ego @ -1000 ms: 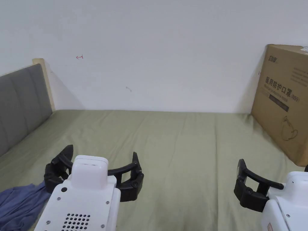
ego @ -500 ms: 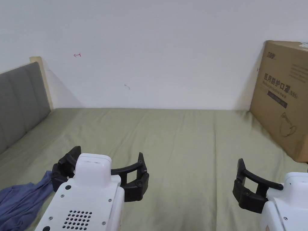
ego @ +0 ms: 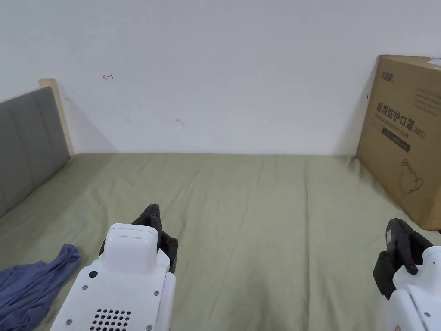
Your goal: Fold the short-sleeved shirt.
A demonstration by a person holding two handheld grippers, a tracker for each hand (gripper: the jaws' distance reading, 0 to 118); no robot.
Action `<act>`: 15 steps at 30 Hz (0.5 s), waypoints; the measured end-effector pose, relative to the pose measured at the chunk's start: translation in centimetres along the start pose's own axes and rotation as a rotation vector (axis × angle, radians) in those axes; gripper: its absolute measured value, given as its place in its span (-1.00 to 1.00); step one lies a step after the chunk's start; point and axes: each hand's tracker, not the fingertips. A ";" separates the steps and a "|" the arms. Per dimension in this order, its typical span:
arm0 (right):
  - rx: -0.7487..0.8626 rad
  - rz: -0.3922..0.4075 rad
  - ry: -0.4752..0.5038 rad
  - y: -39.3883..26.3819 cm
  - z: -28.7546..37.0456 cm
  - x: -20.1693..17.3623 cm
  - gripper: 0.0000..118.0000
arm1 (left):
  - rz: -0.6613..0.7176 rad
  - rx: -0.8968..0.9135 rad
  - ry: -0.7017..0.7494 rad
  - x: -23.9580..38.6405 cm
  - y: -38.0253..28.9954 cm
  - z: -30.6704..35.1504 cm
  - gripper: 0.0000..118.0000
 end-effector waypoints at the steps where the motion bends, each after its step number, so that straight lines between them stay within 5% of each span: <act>1: -0.020 -0.018 0.004 0.4 0.1 0.5 -1.00 | 0.014 -0.007 -0.026 -0.2 -0.1 -0.1 -1.00; 10: -0.078 0.002 -0.002 0.2 -1.0 0.0 -1.00 | 0.053 -0.041 -0.021 -1.5 -0.2 -0.3 -1.00; 15: -0.120 -0.028 0.163 -1.3 -3.3 -6.7 -1.00 | 0.026 -0.095 0.158 -8.7 -1.1 2.0 -1.00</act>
